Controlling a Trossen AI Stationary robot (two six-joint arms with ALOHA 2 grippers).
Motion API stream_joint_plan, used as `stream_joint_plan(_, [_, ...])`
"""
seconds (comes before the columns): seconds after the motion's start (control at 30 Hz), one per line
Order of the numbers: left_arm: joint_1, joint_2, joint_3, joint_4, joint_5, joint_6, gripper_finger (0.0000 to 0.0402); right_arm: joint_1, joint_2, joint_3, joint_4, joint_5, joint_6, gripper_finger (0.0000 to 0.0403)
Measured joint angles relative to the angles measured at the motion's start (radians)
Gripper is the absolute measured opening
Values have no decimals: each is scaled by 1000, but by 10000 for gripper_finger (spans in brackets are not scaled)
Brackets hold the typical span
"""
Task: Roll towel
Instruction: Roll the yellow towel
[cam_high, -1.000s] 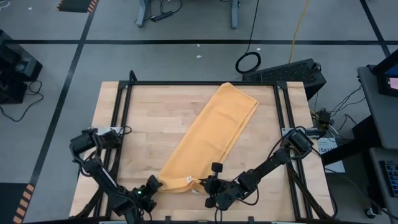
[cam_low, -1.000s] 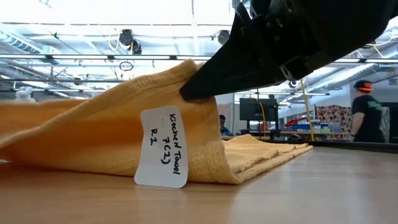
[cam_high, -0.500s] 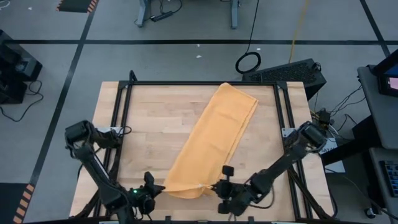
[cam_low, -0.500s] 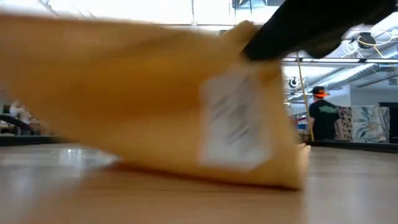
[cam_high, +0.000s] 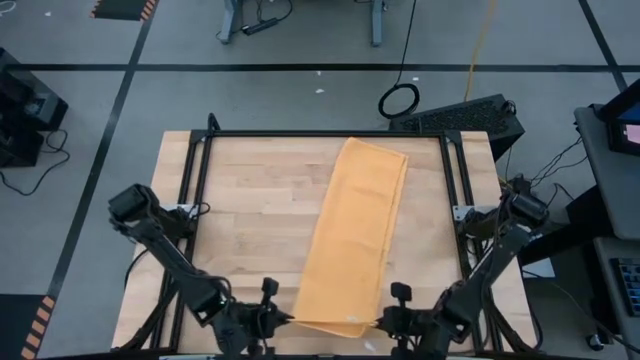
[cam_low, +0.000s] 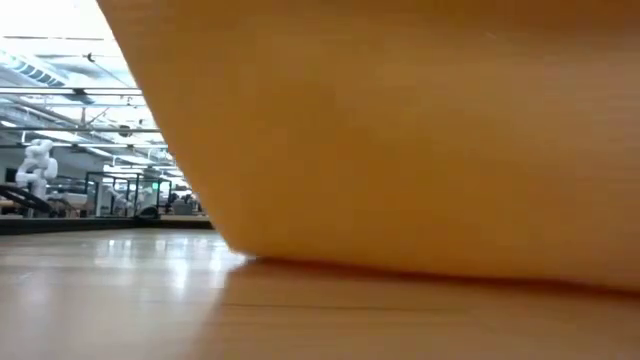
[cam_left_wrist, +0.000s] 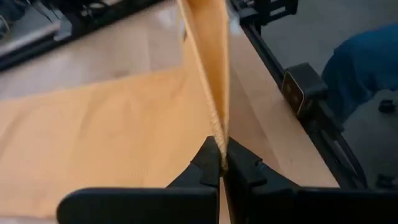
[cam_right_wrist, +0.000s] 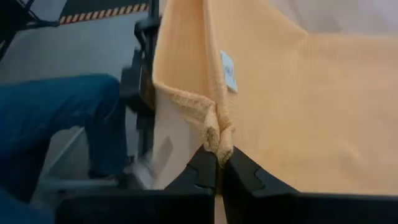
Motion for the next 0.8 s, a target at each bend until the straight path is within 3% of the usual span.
stream_joint_plan(0.4, [102,33,-49,19,137,-196,6,41,118,0,-32,0,190,0])
stream_joint_plan(0.67, [146,86,-66,78,463,-225,10,43,182,-2,164,-49,199,0])
stream_joint_plan(0.8, [145,85,-66,136,519,-191,11,46,193,-2,213,-67,273,0])
